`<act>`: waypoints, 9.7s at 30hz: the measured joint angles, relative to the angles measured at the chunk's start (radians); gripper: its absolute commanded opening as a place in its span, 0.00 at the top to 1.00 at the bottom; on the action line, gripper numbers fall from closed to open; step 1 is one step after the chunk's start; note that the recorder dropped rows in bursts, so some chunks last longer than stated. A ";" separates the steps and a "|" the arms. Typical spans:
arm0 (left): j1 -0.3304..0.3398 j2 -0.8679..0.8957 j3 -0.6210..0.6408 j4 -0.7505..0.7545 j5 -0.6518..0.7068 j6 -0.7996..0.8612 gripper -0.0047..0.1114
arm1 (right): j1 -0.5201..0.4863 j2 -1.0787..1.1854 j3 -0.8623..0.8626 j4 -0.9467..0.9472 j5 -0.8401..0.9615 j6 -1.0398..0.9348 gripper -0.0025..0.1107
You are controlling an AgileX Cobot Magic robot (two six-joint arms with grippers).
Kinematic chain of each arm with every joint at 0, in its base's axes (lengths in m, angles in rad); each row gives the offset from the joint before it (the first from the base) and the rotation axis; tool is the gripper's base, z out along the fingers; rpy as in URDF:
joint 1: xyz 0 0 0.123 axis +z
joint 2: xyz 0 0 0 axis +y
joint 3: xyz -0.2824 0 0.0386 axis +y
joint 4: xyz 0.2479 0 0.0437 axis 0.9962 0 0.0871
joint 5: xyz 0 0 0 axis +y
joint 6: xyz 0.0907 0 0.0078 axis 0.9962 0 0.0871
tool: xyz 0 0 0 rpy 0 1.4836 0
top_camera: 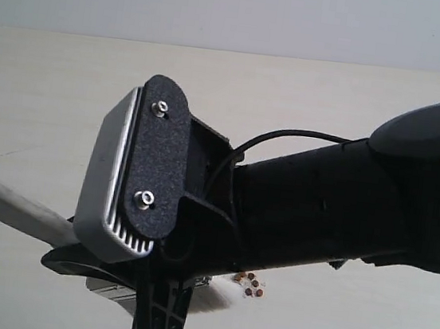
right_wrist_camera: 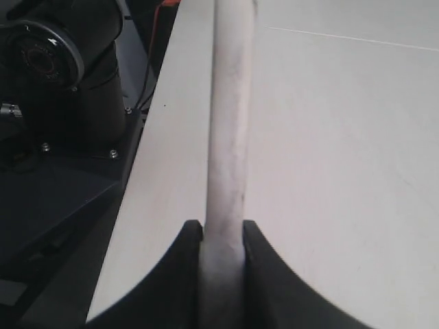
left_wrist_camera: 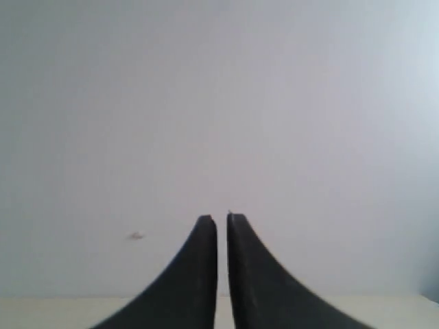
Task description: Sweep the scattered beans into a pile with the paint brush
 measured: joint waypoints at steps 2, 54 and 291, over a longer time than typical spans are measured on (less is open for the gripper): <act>0.000 0.059 0.000 0.202 -0.153 -0.124 0.80 | 0.000 0.000 0.000 0.013 0.000 -0.017 0.98; 0.000 0.154 0.000 -0.658 0.252 0.720 0.96 | -0.163 0.286 0.042 0.097 0.189 -0.032 0.98; 0.000 0.154 0.000 -0.662 0.240 0.758 0.96 | -0.410 0.670 0.014 -2.436 -1.755 2.607 0.98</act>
